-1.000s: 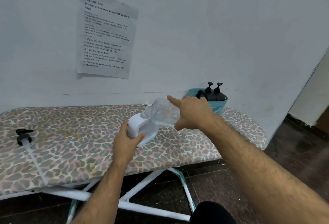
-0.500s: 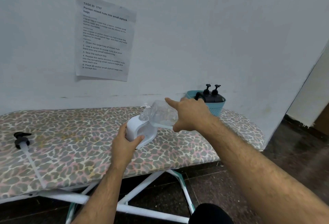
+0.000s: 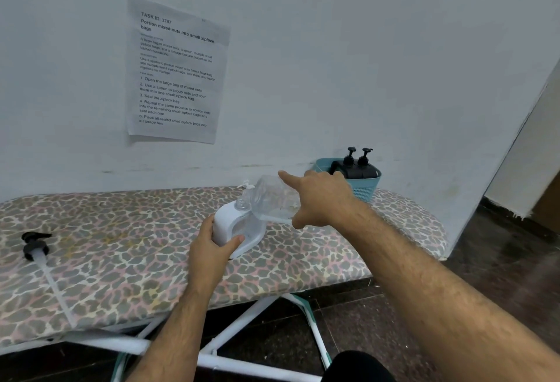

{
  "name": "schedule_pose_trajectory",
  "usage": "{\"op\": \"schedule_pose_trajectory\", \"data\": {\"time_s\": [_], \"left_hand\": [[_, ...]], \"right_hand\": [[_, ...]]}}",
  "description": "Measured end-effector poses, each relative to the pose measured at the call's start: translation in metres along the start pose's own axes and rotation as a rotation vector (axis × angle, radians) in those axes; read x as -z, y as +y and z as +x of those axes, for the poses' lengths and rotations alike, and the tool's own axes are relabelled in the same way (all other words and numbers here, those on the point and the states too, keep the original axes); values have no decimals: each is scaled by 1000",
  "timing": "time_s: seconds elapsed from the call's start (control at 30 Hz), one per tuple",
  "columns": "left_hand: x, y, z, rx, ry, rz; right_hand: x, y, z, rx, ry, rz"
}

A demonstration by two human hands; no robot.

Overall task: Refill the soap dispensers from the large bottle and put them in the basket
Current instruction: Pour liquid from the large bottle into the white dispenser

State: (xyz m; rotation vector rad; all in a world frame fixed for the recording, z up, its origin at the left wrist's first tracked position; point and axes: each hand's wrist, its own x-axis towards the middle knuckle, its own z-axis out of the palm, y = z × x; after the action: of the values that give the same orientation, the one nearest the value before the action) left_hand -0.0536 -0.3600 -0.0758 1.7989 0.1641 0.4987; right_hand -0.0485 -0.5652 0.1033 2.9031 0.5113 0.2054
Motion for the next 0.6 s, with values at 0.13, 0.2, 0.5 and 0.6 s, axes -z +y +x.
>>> {"op": "schedule_pose_trajectory", "data": {"time_s": [0.13, 0.2, 0.5, 0.6], "left_hand": [[-1, 1, 0, -1, 3, -7], [-1, 1, 0, -4, 0, -5], [0, 1, 0, -7, 5, 1], [0, 0, 0, -6, 7, 4]], "right_hand": [[-1, 0, 0, -1, 3, -6], [-1, 0, 0, 0, 2, -4], [2, -1, -1, 1, 0, -5], [2, -1, -2, 5, 4, -8]]}}
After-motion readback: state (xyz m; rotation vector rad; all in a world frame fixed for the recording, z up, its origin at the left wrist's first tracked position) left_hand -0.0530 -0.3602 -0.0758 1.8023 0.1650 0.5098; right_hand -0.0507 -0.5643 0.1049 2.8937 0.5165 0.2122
